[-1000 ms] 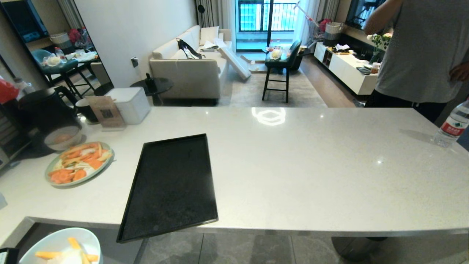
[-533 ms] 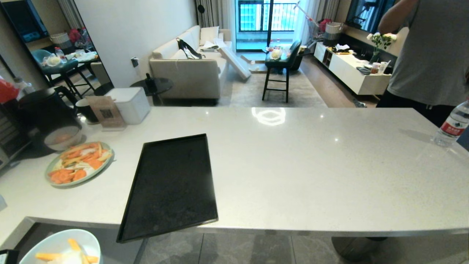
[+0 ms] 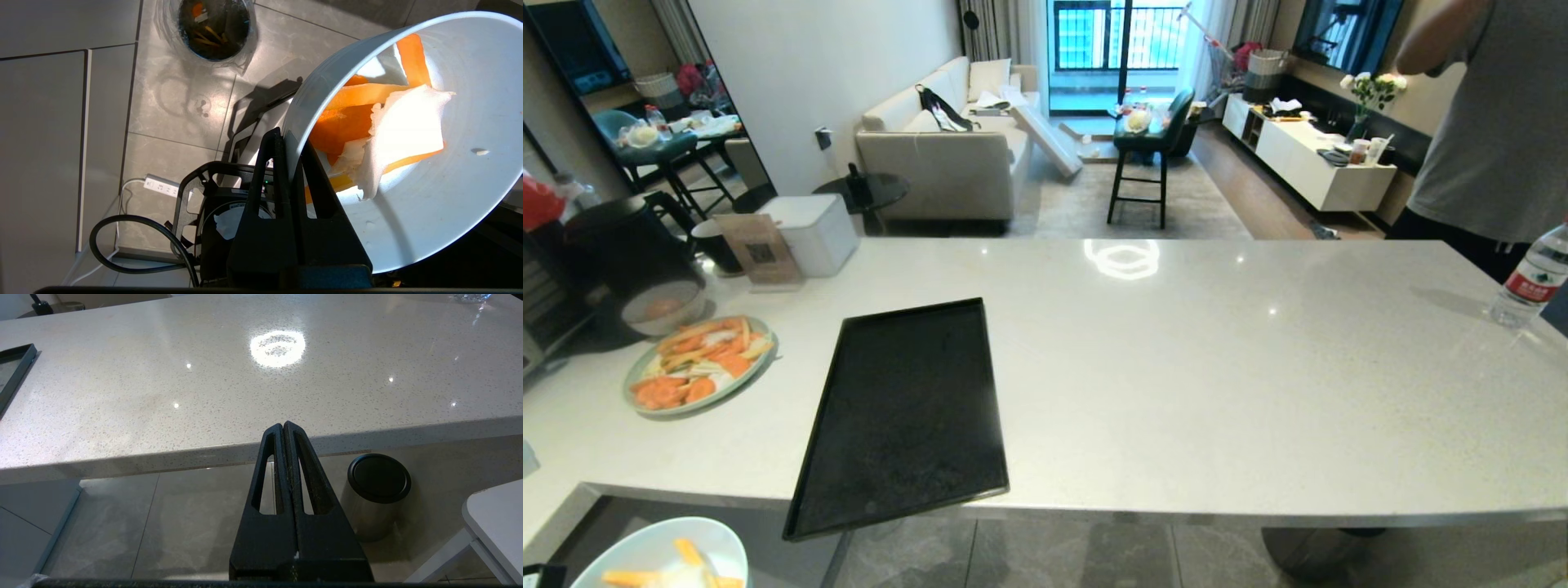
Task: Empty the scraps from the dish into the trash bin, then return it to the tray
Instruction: Move the bowl over the trash can
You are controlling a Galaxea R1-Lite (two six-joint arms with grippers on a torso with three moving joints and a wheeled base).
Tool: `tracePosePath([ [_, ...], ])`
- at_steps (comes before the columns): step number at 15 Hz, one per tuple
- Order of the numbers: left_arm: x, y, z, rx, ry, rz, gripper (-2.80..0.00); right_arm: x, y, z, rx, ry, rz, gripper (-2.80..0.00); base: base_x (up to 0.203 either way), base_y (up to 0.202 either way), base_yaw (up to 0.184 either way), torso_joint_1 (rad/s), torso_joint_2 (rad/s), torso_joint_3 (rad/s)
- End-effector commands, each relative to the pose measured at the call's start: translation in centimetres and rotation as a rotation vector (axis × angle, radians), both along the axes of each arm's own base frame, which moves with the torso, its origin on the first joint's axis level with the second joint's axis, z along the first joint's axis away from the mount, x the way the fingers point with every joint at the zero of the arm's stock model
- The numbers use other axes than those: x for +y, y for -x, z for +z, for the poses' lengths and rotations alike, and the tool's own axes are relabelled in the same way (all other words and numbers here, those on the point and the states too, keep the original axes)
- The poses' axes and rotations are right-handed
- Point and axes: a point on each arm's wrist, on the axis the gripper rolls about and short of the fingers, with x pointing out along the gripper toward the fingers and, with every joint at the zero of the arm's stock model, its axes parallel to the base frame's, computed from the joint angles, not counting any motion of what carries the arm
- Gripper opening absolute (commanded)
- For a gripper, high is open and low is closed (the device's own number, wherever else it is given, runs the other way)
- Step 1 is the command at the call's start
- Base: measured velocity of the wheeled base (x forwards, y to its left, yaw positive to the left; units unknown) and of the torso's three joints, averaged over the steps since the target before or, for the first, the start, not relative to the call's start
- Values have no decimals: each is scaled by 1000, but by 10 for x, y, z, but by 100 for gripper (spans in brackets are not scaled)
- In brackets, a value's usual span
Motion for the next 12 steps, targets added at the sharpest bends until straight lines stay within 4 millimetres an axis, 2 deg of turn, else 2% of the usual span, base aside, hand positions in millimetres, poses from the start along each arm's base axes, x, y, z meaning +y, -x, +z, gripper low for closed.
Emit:
tracePosePath([
  [1, 0, 0, -1, 9, 2, -1, -280, 0, 0, 0, 1, -1, -1, -280, 0, 0, 0, 0, 0, 0],
  [3, 0, 0, -1, 8, 3, -3, -280, 0, 0, 0, 1, 0, 0, -280, 0, 0, 0, -38, 61, 51],
  [12, 0, 0, -1, 11, 5, -1, -280, 0, 0, 0, -1, 0, 0, -280, 0, 0, 0, -129, 341, 201],
])
